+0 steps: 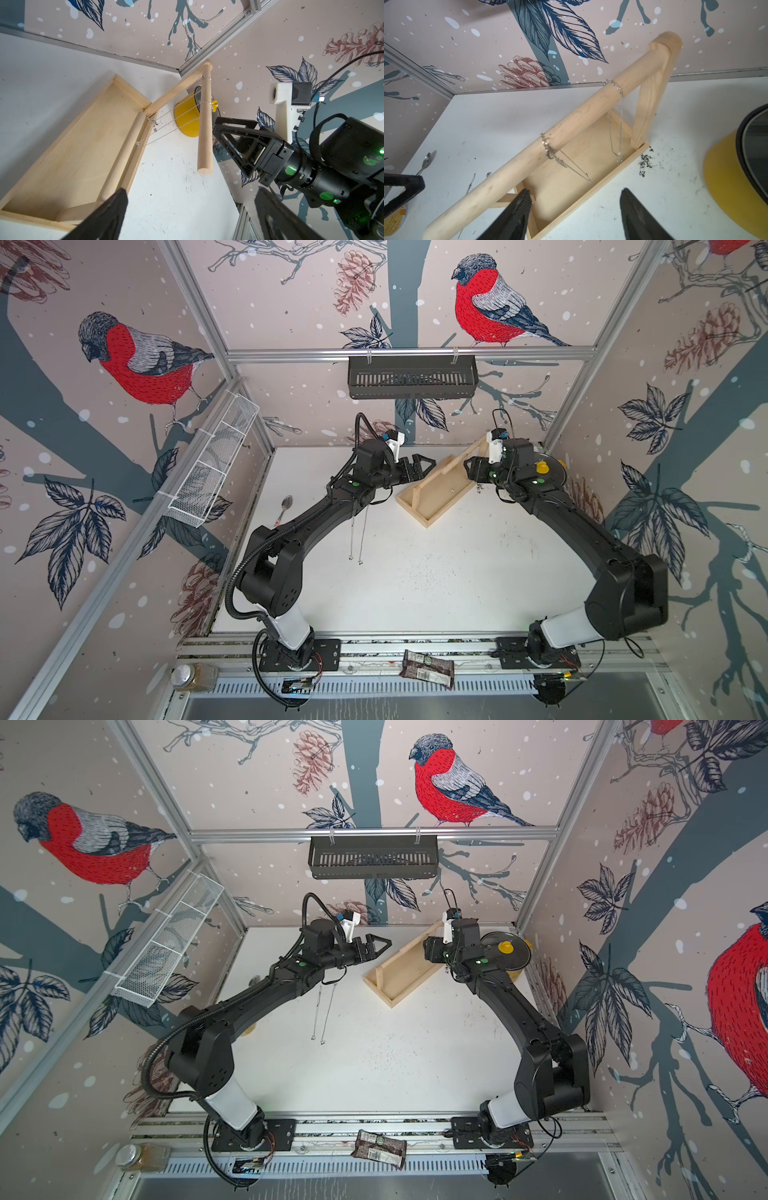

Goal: Take the necklace off the jewelry display stand
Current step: Take off the necklace from the stand.

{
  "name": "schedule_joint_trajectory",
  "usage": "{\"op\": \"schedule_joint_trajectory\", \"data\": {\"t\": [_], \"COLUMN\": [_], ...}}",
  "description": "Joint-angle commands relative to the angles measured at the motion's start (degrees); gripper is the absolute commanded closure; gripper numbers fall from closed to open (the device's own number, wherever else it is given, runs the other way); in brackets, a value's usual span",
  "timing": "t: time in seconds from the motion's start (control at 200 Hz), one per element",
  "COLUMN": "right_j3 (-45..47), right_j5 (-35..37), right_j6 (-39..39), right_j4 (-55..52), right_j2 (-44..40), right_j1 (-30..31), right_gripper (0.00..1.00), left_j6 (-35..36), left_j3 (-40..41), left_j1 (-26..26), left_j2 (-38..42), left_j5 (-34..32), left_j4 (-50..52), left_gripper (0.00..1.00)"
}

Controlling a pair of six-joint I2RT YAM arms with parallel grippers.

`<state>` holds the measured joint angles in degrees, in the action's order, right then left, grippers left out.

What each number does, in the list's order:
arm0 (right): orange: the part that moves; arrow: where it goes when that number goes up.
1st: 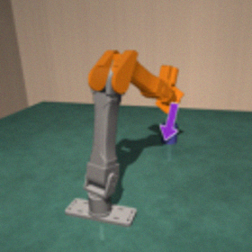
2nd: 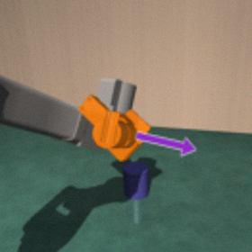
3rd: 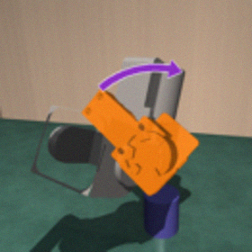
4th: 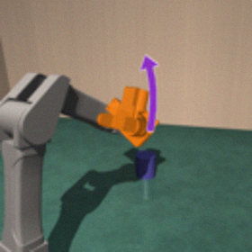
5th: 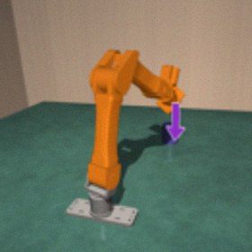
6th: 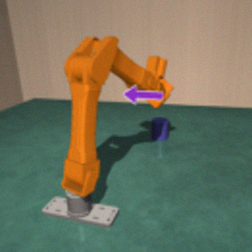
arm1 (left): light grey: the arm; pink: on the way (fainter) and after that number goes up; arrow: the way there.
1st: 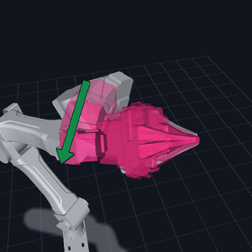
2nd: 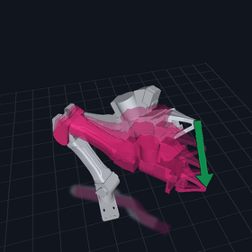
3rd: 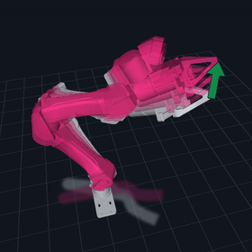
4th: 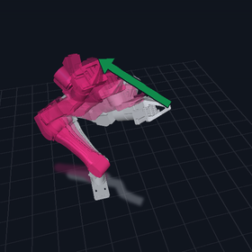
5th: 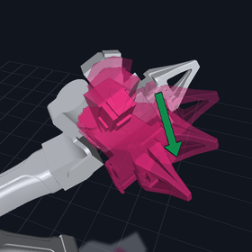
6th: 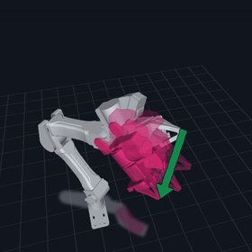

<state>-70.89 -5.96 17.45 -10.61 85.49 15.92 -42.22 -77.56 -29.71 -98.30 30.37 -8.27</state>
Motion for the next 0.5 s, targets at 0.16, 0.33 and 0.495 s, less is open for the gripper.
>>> {"op": "schedule_joint_trajectory", "data": {"t": [0.16,0.33,0.495], "right_j3": [3.2,3.4,5.4], "right_j5": [-0.1,-0.8,-1.2], "right_j6": [-3.5,-5.2,-5.3], "right_j4": [7.5,9.6,14.0], "right_j2": [-0.4,0.6,0.2], "right_j1": [0.2,1.0,1.6], "right_gripper": [0.46,0.47,0.53], "left_j6": [1.2,1.2,1.1], "left_j3": [-0.6,0.9,1.1], "left_j1": [-0.1,-0.1,0.4], "left_j2": [-0.5,-0.4,-0.9], "left_j5": [2.6,3.7,5.0], "left_j4": [0.0,-0.8,-0.3], "left_gripper": [0.03,0.03,0.03]}}
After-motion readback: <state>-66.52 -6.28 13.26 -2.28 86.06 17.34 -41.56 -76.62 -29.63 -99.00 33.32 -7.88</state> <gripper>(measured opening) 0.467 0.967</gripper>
